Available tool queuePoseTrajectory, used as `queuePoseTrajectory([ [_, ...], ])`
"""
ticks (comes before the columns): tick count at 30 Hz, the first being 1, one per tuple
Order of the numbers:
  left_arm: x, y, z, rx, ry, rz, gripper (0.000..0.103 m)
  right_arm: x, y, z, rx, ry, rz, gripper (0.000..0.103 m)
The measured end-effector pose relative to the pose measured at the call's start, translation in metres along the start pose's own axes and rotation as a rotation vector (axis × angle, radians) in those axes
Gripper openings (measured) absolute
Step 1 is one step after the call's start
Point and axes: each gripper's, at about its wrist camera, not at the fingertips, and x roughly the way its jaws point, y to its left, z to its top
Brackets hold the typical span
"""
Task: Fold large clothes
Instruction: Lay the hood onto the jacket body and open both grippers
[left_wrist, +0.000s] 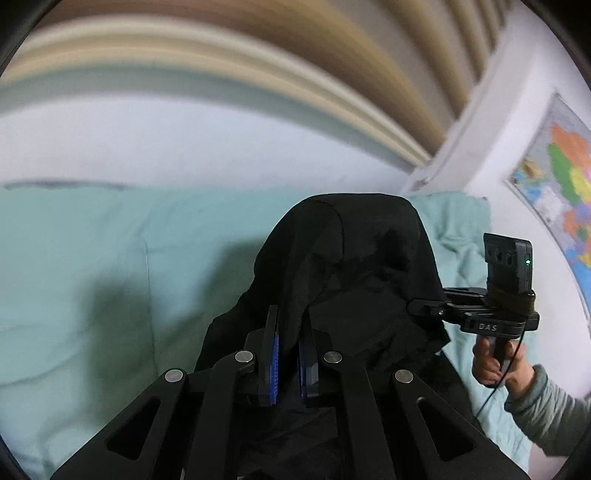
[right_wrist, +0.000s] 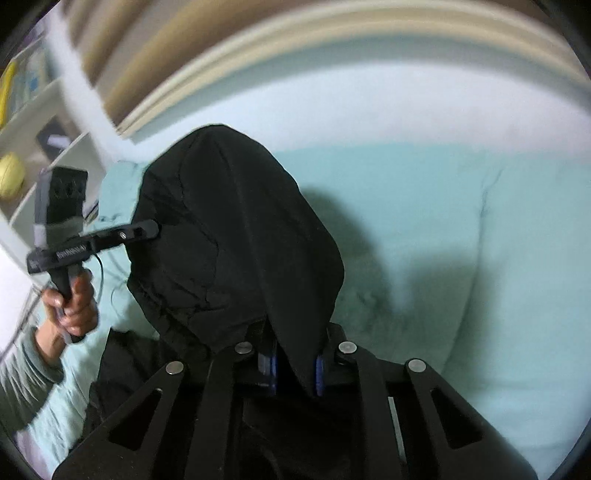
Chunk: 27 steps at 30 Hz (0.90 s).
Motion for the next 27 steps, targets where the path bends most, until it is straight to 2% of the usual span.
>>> queuePoseTrajectory([
  [4, -0.055, -0.039, -0.021, 0.057, -0.045, 0.007, 0.007, -0.053, 0.044, -0.019, -0.098, -0.053, -0.061, 0.016],
  [9, -0.113, -0.095, -0.059, 0.103, -0.066, 0.001, 0.008, -0.123, 0.09, -0.064, -0.172, -0.082, -0.085, 0.016],
  [12, -0.135, -0.129, -0.099, 0.137, -0.037, 0.007, 0.008, -0.147, 0.108, -0.098, -0.198, -0.073, -0.138, 0.016],
  [15, -0.134, -0.145, -0.147, 0.131, 0.036, 0.053, 0.011, -0.146, 0.114, -0.135, -0.209, -0.038, -0.237, 0.016],
  [18, -0.116, -0.139, -0.204, 0.046, 0.158, 0.098, 0.011, -0.133, 0.101, -0.173, -0.11, 0.076, -0.246, 0.018],
  [21, -0.115, -0.142, -0.245, -0.008, 0.238, 0.106, 0.011, -0.138, 0.086, -0.21, 0.023, 0.16, -0.191, 0.022],
  [24, -0.132, -0.148, -0.253, -0.031, 0.243, 0.108, 0.011, -0.149, 0.072, -0.237, 0.147, 0.22, -0.153, 0.023],
  [27, -0.148, -0.151, -0.239, -0.021, 0.215, 0.118, 0.012, -0.163, 0.057, -0.239, 0.222, 0.212, -0.148, 0.027],
])
